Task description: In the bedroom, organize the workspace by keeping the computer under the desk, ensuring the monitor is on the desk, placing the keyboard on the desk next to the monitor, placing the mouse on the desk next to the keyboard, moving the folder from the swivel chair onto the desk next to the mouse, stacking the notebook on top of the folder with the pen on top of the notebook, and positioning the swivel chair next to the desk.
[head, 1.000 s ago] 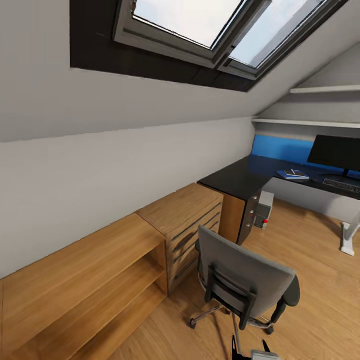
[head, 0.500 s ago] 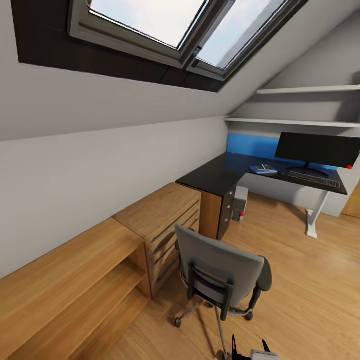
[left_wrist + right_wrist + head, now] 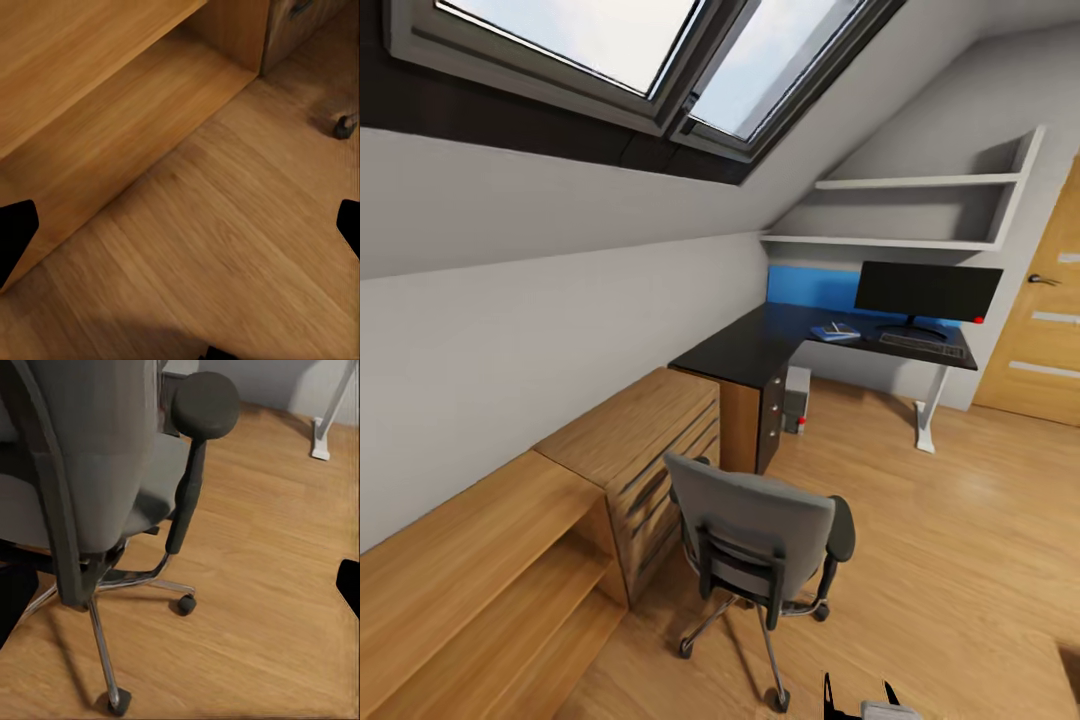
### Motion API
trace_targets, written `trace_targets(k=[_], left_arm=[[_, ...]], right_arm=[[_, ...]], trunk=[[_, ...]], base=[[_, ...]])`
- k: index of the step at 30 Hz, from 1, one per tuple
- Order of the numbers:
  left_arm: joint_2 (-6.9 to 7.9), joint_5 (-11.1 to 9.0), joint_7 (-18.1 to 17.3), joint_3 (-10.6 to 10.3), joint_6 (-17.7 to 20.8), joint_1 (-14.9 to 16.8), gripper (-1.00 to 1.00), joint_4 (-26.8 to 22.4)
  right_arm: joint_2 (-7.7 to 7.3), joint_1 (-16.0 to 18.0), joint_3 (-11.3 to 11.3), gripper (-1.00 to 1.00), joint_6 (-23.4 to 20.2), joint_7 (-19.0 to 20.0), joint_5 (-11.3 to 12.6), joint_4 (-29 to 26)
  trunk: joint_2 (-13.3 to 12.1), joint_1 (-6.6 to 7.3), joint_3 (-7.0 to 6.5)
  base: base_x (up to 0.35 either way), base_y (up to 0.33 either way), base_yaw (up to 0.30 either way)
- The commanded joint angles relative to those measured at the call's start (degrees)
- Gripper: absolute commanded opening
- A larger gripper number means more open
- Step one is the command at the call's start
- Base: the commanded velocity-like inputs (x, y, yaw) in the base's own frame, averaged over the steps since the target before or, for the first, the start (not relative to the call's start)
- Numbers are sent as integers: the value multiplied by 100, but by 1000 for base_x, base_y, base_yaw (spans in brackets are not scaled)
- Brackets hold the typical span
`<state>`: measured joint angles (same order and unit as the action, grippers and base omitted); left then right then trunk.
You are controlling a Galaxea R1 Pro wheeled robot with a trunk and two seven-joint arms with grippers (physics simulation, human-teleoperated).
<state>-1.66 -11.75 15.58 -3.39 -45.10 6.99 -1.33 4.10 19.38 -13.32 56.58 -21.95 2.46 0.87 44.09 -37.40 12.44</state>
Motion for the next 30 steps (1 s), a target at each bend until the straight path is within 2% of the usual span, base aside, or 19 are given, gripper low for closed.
trace_targets(k=[1,23,30], left_arm=[[-1,-38,15,-39,-16,2,100,0],[-1,-38,15,-39,-1,2,100,1],[-1,-38,15,-39,1,2,100,1]], right_arm=[[3,6,-46,100,13,-29,26,9],[11,5,-5,100,3,-55,69,9],[11,6,-6,100,-1,-55,67,9]], trunk=[[7,-1,8],[7,-1,40],[7,-1,57]], base=[[0,0,-300],[1,1,-295],[101,144,-286]])
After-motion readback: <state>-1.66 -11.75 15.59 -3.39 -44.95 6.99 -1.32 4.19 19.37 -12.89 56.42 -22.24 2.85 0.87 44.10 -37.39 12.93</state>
